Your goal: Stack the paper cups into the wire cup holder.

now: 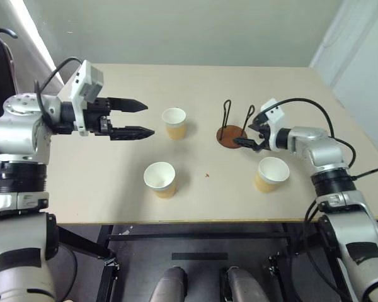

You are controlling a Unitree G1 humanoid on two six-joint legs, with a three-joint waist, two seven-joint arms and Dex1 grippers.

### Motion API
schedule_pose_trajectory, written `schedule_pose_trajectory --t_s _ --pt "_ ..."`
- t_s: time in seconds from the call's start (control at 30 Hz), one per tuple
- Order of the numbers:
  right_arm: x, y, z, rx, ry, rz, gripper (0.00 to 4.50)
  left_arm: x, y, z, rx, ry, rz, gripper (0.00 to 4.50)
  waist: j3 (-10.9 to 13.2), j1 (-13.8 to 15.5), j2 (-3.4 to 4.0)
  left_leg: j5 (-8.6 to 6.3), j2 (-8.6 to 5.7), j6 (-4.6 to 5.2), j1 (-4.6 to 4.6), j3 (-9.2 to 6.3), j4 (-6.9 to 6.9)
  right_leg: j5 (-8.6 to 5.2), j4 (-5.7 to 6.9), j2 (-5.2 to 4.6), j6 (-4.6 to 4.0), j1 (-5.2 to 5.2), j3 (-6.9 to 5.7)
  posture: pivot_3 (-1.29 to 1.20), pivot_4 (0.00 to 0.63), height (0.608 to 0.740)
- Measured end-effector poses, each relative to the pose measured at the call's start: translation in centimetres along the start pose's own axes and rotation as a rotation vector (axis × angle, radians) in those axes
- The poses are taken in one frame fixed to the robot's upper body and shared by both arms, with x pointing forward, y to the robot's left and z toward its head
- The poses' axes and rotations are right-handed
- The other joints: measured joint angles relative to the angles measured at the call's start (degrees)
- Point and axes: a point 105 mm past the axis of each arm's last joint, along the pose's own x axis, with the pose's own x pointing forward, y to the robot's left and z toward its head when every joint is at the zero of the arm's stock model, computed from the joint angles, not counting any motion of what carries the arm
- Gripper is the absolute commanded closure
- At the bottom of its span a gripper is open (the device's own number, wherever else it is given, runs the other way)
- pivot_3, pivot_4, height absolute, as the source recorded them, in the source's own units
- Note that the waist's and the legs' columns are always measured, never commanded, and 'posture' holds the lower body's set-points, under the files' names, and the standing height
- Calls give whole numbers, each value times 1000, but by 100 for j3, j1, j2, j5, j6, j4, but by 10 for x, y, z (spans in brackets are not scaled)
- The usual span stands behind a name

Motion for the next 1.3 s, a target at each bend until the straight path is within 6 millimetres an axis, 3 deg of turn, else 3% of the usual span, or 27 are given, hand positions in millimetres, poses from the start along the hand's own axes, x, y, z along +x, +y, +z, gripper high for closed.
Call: schedule_pose_trajectory --t_s 0.23,0.3,0.37,0.7,1.13,1.3 --pt "7 -7 -4 -20 13 -33 20 0 0 0 2 1 2 0 0 4 0 -3 0 -2 -3 0 -1 -1 -1 0 -1 -2 0 0 150 740" --pt "7 -8 -3 -26 13 -37 384 -1 0 0 2 2 3 0 0 1 0 -3 0 -3 -3 0 -2 -1 1 0 -2 -3 0 0 150 740" --pt "8 -9 -4 -19 18 -41 929 -1 0 1 3 3 4 0 0 0 0 -4 0 -3 -3 0 -2 -1 1 0 -2 -3 0 0 150 740" --pt "5 -11 -4 12 44 -38 4481 -4 0 -3 -8 25 -9 0 0 -1 1 -4 0 -5 -3 0 -4 -3 2 0 -4 -5 1 0 150 740" --pt "6 -9 -3 34 50 -23 4481 -5 -1 -3 -8 33 -22 0 0 -1 1 -5 0 -5 -4 0 -6 -4 2 0 -7 -8 1 0 150 740" --pt "-2 5 6 43 15 76 4481 -7 -3 -4 -15 51 -35 0 1 3 1 -4 0 -6 -12 -1 -8 -6 0 0 -10 -12 1 0 150 740"
